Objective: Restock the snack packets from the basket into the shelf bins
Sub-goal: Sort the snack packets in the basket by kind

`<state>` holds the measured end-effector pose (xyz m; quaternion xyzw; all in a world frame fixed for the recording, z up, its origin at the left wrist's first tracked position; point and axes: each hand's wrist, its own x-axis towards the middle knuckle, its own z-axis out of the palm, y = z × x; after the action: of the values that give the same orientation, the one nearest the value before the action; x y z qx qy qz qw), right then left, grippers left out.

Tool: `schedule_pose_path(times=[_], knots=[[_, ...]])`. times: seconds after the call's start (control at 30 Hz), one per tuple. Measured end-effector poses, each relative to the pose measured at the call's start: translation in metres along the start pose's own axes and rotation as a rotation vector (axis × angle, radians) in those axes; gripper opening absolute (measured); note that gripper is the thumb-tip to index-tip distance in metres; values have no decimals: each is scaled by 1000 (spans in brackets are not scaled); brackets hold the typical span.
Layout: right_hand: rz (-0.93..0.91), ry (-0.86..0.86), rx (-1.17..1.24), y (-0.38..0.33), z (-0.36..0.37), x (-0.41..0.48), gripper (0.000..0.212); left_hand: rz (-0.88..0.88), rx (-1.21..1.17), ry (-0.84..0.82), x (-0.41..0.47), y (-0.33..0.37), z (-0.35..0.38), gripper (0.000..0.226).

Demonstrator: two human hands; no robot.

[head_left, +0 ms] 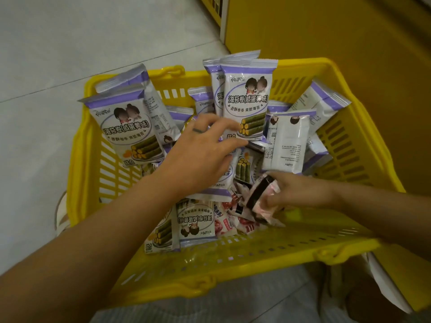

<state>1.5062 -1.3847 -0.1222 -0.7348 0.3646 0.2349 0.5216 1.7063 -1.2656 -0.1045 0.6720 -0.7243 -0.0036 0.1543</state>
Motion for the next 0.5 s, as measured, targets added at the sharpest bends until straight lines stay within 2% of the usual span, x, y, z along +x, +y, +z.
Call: schedule_pose_path(times=[0.13, 0.23, 0.3, 0.4, 0.5], knots=[[-147, -49, 316, -24, -2, -13, 32, -110, -412, -296, -3, 18, -3, 51], [-207, -5, 444, -29, 5, -15, 43, -290, -744, -369, -3, 27, -7, 52], [-224, 14, 495, -28, 7, -16, 46, -393, -867, -440, -4, 23, -14, 55], [-217, -41, 278, -25, 1, -19, 53, -401, -724, -602, -9, 5, -30, 49], [-140, -95, -103, -10, -2, -15, 43, -384, -488, -873, -21, -14, -52, 36]])
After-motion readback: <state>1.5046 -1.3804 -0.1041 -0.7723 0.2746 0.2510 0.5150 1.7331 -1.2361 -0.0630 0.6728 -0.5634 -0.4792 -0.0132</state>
